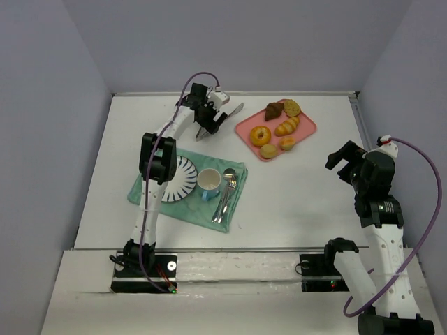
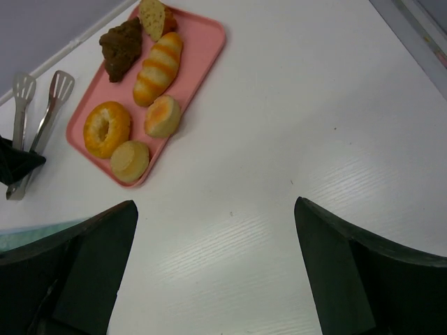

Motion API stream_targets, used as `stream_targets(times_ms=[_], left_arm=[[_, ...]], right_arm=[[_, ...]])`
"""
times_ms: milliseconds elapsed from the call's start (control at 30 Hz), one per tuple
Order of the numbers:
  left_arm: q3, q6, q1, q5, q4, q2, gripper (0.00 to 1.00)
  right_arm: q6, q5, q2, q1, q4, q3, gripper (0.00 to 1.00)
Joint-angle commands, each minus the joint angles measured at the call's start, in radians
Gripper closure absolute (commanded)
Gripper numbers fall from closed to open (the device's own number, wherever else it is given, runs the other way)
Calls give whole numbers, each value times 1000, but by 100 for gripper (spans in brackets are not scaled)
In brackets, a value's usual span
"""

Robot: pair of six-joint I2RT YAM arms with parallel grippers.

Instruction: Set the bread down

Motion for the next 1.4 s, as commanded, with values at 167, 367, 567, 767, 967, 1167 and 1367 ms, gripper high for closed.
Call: stream_targets(times_ms=[167,367,567,767,967,1167,1367], left_arm=[[44,47,-16,-46,-38,39,36],[41,17,-16,-63,-12,-16,70],[7,-75,-16,-194,76,-169,77],[-80,-232,-16,-169,131,-412,79],[-313,-428,-18,-97,261,-671,76],[-499,-516,-19,46,320,-831,67],[-548,-552,-42,55,303,-880,57]], right_arm=[[-15,29,-5,-3,52,4,0],[-18,21,-24,-3,52,4,0],[-18,10,-51,-3,52,2,0],[-18,-17,-56,-3,52,1,0],[-21,-37,-79,-3,54,1,0],[-21,-51,-88,-3,55,-4,0],[-19,-54,-100,-3,57,-10,0]])
